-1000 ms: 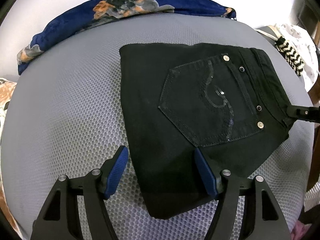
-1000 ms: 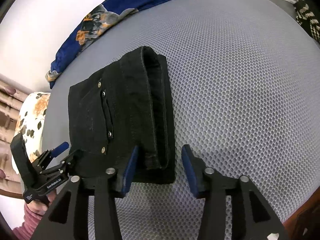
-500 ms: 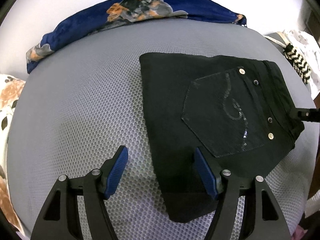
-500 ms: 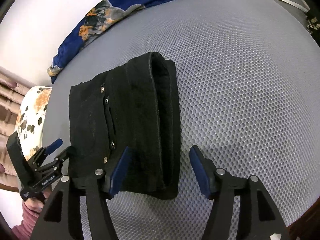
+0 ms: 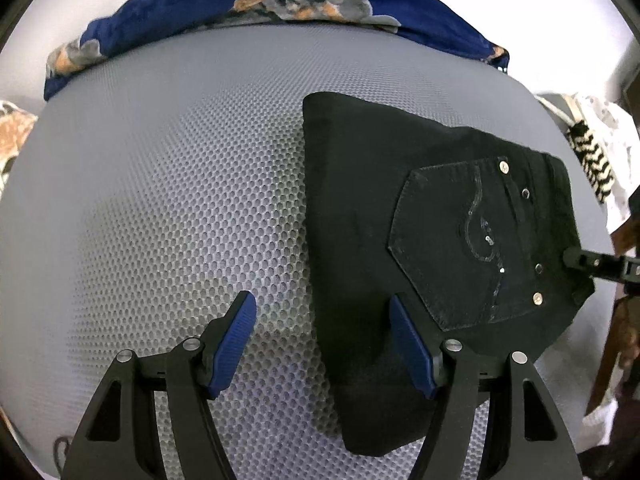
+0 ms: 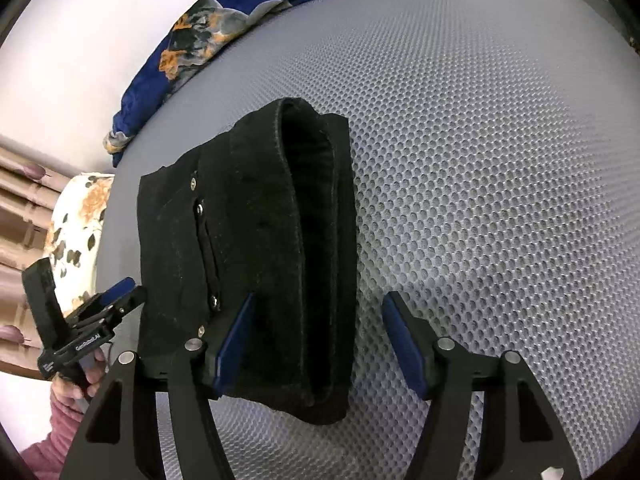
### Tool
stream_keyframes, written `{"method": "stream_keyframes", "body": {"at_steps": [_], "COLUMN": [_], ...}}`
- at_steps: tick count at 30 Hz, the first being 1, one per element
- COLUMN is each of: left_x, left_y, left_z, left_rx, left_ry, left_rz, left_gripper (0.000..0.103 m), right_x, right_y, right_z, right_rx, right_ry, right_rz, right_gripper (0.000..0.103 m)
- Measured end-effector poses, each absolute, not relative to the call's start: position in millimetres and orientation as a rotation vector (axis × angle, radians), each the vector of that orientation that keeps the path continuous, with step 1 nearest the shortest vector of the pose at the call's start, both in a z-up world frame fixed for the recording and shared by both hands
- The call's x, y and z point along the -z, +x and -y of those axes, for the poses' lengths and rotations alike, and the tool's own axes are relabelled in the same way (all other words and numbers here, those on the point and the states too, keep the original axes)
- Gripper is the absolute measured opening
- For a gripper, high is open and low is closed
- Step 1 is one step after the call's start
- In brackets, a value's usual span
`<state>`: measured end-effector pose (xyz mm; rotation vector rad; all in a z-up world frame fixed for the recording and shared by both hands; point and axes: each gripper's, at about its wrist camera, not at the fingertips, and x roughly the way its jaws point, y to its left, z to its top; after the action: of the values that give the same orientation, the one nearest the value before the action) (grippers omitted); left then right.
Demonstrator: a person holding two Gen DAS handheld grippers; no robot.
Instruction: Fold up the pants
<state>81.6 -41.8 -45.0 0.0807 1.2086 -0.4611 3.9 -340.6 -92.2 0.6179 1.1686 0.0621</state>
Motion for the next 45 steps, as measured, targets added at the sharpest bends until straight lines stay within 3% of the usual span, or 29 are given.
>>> {"method": "stream_keyframes", "body": {"at_steps": [12, 20, 37, 40, 42, 45], "left_x": [64.7, 68.6, 74.8, 74.2, 72.5, 70.0], "left_y": [100.7, 106.2, 129.3, 129.6, 128.3, 125.3], "left_z": [17.6, 27.8, 50.6, 58.0, 63.9, 68.4], "left_rx": [0.579, 0.636, 0.782, 0.745, 0.690, 0.647], "left_ry": [-0.172, -0.159, -0.247, -0.205, -0.132, -0.072], "left_rz": [-1.302, -1.293, -1.306, -1.284, -1.278, -1.267], "left_gripper": [0.069, 0.069, 0.068, 0.059, 0.046, 0.041], "right_x": [112.1, 122.6, 134.7, 134.3, 133.4, 130.0], "right_y": [1.3, 2.3, 40.0, 40.7, 38.0, 32.2], "right_z": [378.8, 392.0, 376.5, 375.4, 374.7, 372.2], "right_rx": [-0.251, -0.350, -0.536, -0.526, -0.494, -0.439], "right_ry": [0.801, 0.870, 0.879, 0.882, 0.880, 0.880], "right_rz": [-1.089, -1.075, -1.098, -1.083, -1.073, -1.068], "right_gripper": [0.063, 0.051, 0.038, 0.036, 0.036, 0.034]}}
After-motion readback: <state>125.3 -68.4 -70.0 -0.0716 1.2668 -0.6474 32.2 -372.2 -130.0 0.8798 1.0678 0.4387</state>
